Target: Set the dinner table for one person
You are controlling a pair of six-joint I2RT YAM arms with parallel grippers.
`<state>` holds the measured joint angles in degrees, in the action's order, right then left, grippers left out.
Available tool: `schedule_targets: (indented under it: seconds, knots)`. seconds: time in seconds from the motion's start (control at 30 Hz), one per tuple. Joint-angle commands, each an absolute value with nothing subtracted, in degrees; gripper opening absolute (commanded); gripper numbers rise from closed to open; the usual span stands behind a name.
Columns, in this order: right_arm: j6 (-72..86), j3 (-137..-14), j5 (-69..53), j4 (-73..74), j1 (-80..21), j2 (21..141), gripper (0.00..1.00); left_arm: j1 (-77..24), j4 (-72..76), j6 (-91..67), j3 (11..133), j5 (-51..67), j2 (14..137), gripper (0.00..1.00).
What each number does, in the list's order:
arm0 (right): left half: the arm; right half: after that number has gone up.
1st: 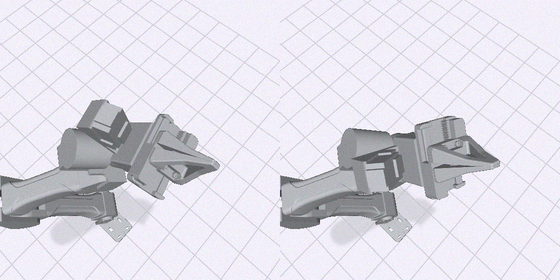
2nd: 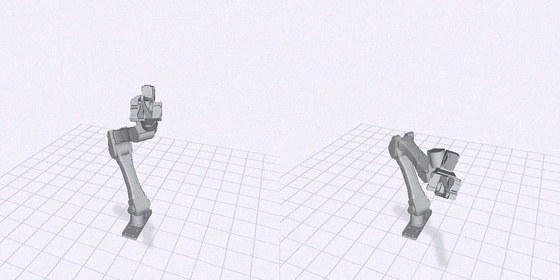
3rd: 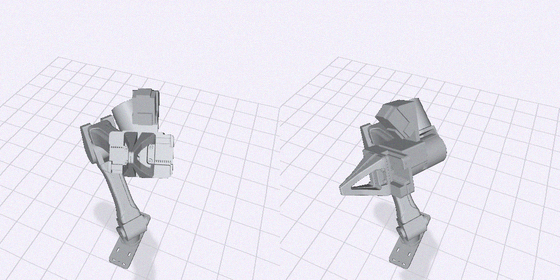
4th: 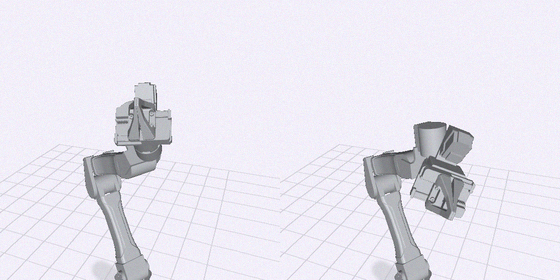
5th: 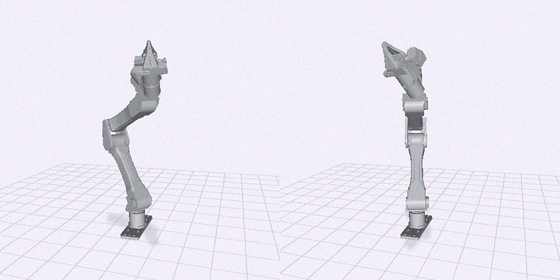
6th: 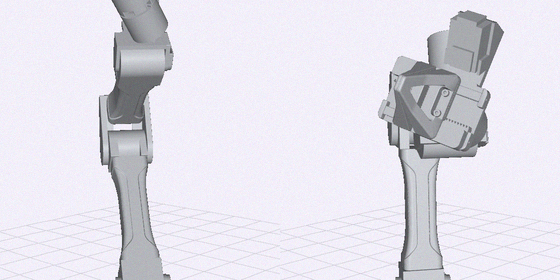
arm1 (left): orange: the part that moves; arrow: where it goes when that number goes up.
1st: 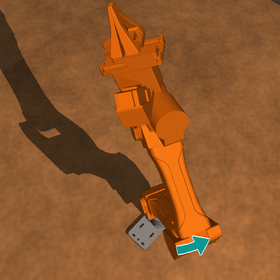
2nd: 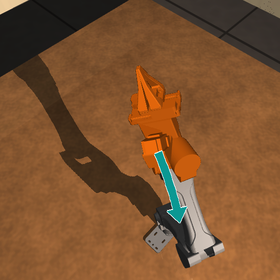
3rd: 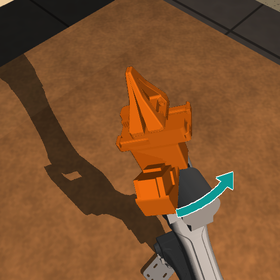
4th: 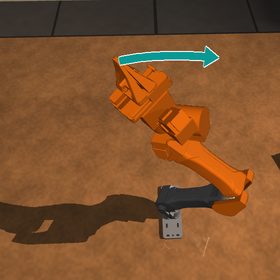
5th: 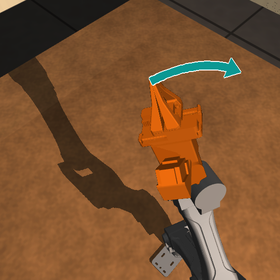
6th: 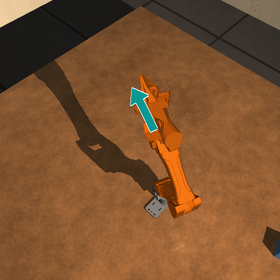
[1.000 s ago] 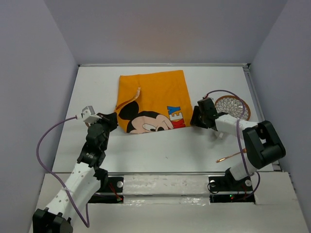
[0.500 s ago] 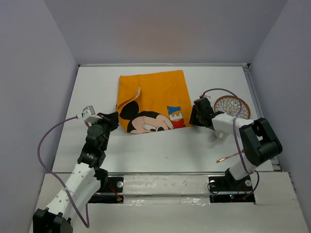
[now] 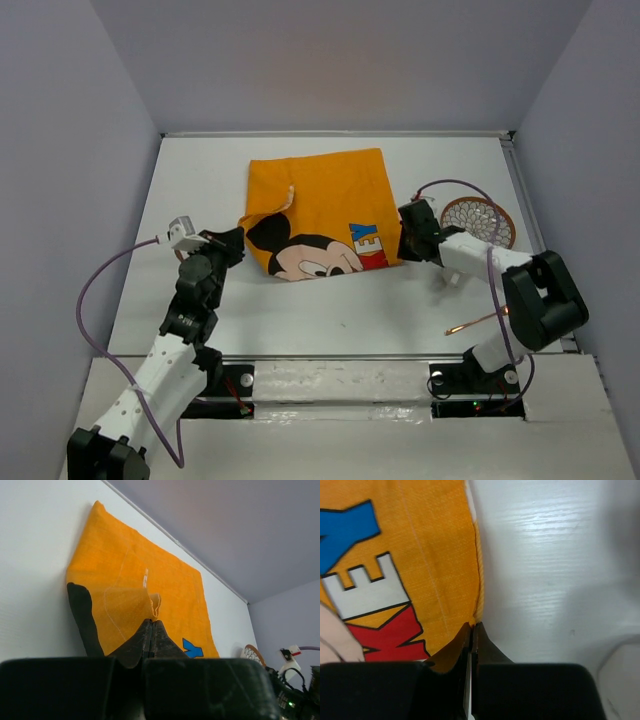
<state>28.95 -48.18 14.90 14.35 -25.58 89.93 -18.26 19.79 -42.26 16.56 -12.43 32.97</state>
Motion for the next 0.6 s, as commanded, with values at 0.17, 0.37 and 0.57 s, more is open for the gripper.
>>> schedule_targets:
  seconds: [0.17,0.37,0.57]
  knots:
    - [20.58,-65.72,19.07,26.88,-26.02,60.66,0.00,-18.11,19.07,-39.82,37.77,-18.62,30.15,0.00]
    - [17.50,-82.87,16.17,34.53,-26.02,56.60,0.00,-18.02,17.84,-38.41,51.85,-24.07,32.34,0.00]
    - [14.77,-89.03,20.21,34.98,-26.02,60.11,0.00,-18.10,18.10,-37.53,53.27,-28.47,34.45,0.00]
